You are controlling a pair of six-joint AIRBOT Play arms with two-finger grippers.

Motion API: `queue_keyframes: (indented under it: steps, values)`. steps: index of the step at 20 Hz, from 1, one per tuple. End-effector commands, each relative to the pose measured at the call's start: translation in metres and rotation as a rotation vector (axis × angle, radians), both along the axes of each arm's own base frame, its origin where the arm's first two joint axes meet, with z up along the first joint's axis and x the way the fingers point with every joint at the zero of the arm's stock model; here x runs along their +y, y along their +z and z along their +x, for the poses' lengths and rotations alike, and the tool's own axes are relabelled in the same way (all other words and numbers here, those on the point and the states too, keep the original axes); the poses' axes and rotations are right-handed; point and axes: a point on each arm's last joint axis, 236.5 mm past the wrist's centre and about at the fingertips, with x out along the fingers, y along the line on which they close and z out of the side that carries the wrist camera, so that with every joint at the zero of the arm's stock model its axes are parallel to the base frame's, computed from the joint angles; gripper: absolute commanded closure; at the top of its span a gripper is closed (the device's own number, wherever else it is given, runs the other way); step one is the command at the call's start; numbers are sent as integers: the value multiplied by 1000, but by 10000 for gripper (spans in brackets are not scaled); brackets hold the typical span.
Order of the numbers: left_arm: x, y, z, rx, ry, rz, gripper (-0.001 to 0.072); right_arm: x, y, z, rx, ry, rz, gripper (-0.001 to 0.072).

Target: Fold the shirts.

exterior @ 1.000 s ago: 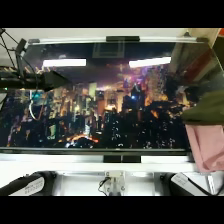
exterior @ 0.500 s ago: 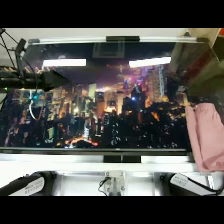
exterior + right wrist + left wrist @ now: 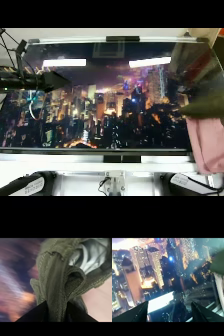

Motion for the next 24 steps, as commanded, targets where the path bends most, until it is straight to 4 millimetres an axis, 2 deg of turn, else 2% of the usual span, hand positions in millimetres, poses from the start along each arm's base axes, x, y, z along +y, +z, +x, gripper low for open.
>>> queue_keyframes:
  steps: [1, 3, 6, 9, 10, 11, 12, 13, 14, 15, 16, 17, 18, 19, 20, 21, 22, 23, 24]
  values:
    - [0, 0, 0, 0, -1, 0, 108, -6, -21, -87, 310, -99, 48, 575]
    - [0, 0, 0, 1, -1, 0, 108, -7, -25, -103, 341, -125, 83, 575]
    - [0, 0, 0, -2, -2, 1, 108, 1, -44, -134, 443, -144, 161, 575]
    - [0, 0, 0, -1, -2, 1, 108, 6, -60, -169, 559, -179, 152, 573]
    - [0, 0, 0, -1, -2, 1, 108, 10, -68, -179, 587, -184, 151, 548]
    - [0, 0, 0, -1, -2, 1, 108, 16, -78, -186, 608, -183, 157, 388]
    - [0, 0, 0, -1, -2, 1, 108, 24, -92, -193, 625, -175, 172, 66]
    - [0, 0, 0, 0, -2, 1, 108, 32, -103, -200, 650, -167, 188, 34]
    - [0, 0, 0, 0, -2, 1, 108, 36, -111, -211, 691, -168, 195, 34]
    - [0, 0, 0, 0, -1, 1, 108, 34, -112, -215, 709, -165, 186, 34]
    - [1, 0, 0, 0, 2, 0, 108, 27, -107, -210, 692, -146, 151, 34]
    - [1, 1, 1, -2, 6, -1, 109, 15, -97, -195, 631, -127, 97, 34]
    - [2, 1, 4, 5, 29, -8, 112, -1, -79, -172, 544, -100, 13, 35]
    - [6, 0, 8, 8, 48, 9, 147, -13, -57, -143, 449, -59, -81, 35]
    - [15, -6, 11, -3, 51, 83, 324, -18, -31, -103, 335, 9, -182, 35]
    - [27, -15, 17, 2, 75, 178, 351, -11, -9, -66, 244, 94, -255, 35]
    - [42, -25, 25, 27, 118, 297, 351, 9, 6, -30, 183, 185, -309, 35]
    - [55, -35, 31, 48, 143, 435, 351, 38, 10, -2, 157, 282, -336, 36]
    - [66, -44, 34, 79, 167, 557, 350, 68, 4, 19, 159, 365, -329, 36]
